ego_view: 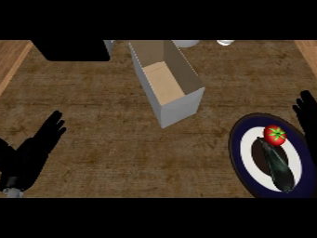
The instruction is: Pick the tomato from the plate and place it in the cardboard box
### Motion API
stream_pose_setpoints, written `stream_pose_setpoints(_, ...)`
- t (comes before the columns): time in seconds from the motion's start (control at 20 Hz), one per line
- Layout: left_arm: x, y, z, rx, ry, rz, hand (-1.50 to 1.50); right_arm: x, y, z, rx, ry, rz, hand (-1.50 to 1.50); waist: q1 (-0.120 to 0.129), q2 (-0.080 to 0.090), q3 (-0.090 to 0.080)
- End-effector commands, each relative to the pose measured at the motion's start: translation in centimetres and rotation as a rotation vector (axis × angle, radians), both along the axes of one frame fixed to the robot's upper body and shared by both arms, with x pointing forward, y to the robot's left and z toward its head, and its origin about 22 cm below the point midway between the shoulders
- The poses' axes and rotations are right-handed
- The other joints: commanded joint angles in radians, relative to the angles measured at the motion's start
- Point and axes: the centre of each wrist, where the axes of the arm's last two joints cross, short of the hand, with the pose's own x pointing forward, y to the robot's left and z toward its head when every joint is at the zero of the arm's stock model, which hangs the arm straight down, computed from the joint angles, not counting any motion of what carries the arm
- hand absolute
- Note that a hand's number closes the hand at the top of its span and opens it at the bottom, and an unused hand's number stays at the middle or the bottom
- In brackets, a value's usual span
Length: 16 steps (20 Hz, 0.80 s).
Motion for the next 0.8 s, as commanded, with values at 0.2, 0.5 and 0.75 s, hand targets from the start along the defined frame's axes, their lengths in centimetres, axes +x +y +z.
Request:
stream_pose_setpoints(0.2,0.6,2.0,2.3,0.002,-0.207,0.222,0.00,-5.4,-7.1,-0.7,-0.022,-0.196,-0.786,1.50,-0.134,0.007,0.002)
stream_pose_setpoints(0.5,2.7,-1.3,4.4,-0.075,-0.288,0.184,0.00,-12.7,-7.3,-7.7,-0.326,-0.005,-1.190,-1.50,-0.078,0.044,0.003)
stream_pose_setpoints(0.75,3.1,-2.6,4.7,-0.080,-0.293,0.166,0.00,-15.9,-3.3,-4.6,-0.431,-0.047,-1.023,-1.50,-0.034,0.046,-0.003)
